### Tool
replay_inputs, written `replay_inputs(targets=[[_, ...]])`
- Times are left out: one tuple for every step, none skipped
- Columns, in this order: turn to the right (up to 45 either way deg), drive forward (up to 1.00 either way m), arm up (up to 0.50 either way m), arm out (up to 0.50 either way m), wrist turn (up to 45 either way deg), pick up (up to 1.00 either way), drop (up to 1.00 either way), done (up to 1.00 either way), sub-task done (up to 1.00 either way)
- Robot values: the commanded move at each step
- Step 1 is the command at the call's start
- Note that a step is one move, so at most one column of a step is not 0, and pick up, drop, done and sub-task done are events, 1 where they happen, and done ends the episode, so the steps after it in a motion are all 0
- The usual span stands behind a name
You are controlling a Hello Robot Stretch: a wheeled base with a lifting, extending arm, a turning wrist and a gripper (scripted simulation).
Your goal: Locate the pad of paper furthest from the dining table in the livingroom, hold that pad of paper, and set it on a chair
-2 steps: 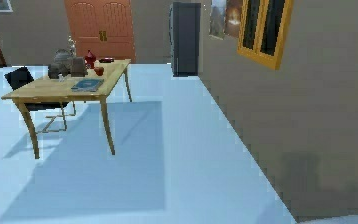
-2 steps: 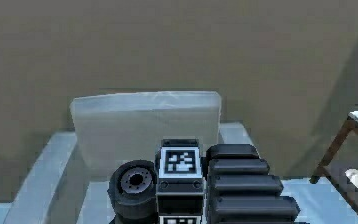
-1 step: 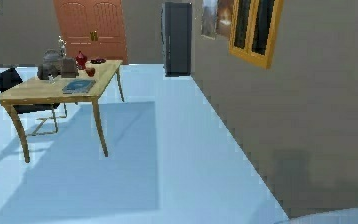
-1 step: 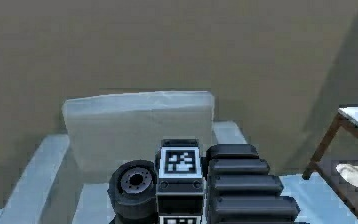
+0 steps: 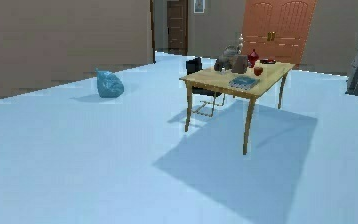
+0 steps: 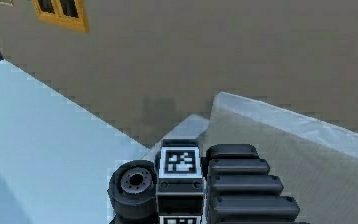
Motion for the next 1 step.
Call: replay_inputs(targets=[[-3.0, 0.00, 0.00, 0.00, 0.0, 0.00, 0.00, 0.00, 0.00]])
